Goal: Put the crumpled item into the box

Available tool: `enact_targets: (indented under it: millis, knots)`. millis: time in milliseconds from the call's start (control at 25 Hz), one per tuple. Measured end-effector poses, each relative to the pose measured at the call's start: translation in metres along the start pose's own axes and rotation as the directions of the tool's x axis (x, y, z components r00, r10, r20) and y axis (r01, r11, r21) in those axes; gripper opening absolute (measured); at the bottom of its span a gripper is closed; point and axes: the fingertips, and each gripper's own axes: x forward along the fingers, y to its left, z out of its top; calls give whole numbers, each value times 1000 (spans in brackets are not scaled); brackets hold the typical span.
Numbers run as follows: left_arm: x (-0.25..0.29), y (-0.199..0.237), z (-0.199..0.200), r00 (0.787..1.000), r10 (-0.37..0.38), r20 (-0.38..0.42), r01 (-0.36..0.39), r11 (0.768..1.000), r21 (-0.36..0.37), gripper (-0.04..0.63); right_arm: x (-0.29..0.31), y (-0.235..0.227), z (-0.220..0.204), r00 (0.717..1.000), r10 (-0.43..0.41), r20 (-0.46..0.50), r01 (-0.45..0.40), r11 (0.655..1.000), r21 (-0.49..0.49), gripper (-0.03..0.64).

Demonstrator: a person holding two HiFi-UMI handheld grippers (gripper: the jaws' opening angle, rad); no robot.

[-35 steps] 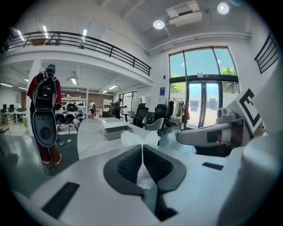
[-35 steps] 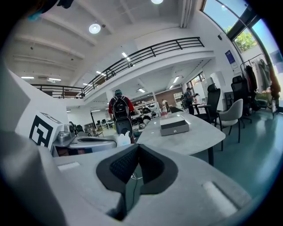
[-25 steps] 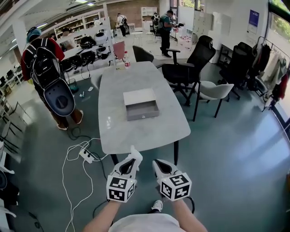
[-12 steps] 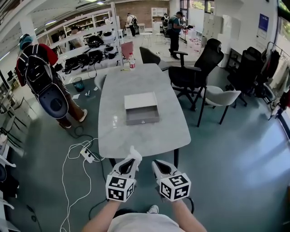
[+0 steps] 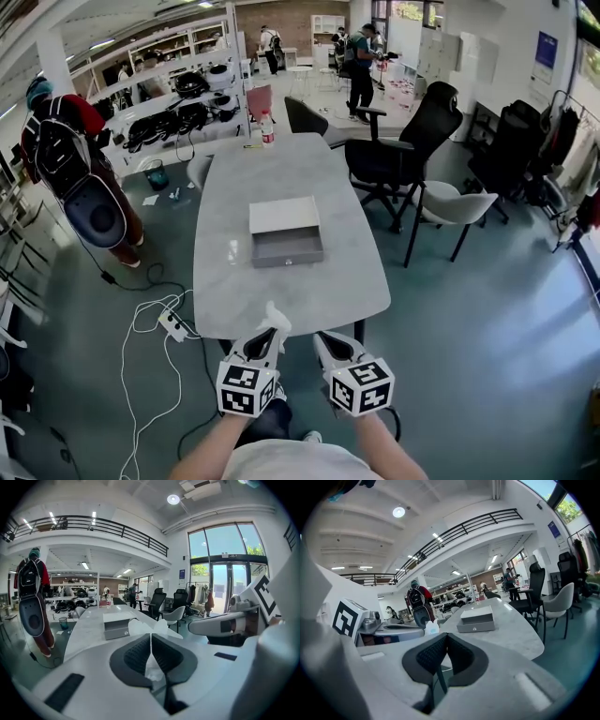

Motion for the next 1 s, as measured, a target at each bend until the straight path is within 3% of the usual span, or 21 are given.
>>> enact_targets:
  millis: [280, 1000]
  knots:
    - [39, 27, 8, 1000, -18, -4, 18, 1000, -14, 17, 39, -21, 10, 1000, -18, -16, 18, 1000, 0, 5]
    - [126, 156, 56, 998, -56, -3, 56, 997, -50, 18, 188, -37, 68, 997, -47, -66, 46, 999, -23, 5]
